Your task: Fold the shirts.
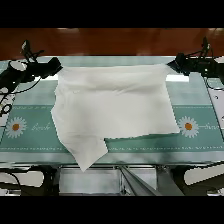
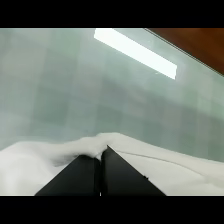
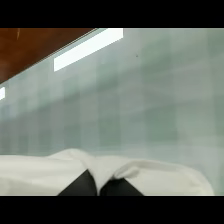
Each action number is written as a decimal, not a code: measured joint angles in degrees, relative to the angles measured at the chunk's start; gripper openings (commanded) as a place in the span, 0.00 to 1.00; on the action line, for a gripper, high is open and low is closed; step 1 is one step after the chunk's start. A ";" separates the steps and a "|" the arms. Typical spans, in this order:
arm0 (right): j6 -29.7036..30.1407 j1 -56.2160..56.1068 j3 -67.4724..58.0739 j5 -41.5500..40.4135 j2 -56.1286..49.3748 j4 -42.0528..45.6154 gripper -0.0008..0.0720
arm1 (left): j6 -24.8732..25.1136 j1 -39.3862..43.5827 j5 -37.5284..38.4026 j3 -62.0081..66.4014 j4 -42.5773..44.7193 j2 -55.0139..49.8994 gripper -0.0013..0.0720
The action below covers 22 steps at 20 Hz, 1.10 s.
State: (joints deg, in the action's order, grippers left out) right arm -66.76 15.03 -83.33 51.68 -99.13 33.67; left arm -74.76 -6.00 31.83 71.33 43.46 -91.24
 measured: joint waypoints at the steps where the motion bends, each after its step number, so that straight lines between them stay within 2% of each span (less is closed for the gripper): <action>1: -0.26 -0.24 -0.33 0.02 -0.66 0.72 0.05 | -0.09 -0.07 0.13 0.09 0.00 -0.28 0.04; 6: -2.25 -0.70 -1.01 1.49 -2.05 5.68 0.05 | -1.99 -1.33 2.21 0.31 0.00 -0.81 0.04; 11: -2.93 -0.76 -1.18 3.85 -2.29 8.28 0.05 | -3.06 -2.23 7.67 0.31 0.44 -0.90 0.04; 14: -2.95 -0.76 -1.18 6.51 -2.36 9.53 0.05 | -3.02 -2.58 14.03 0.31 1.60 -0.68 0.04; 18: -3.69 -0.76 -1.18 11.19 -2.36 13.81 0.05 | -2.80 -2.82 25.14 0.24 8.46 -0.26 0.04; 22: -7.63 -0.76 -1.18 14.56 -2.36 20.59 0.05 | -2.84 -2.86 33.00 -1.42 13.42 -0.15 0.04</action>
State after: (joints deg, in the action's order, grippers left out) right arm -74.39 14.26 -84.51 66.24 -101.49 54.26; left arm -77.60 -8.86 64.84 69.91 56.88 -91.39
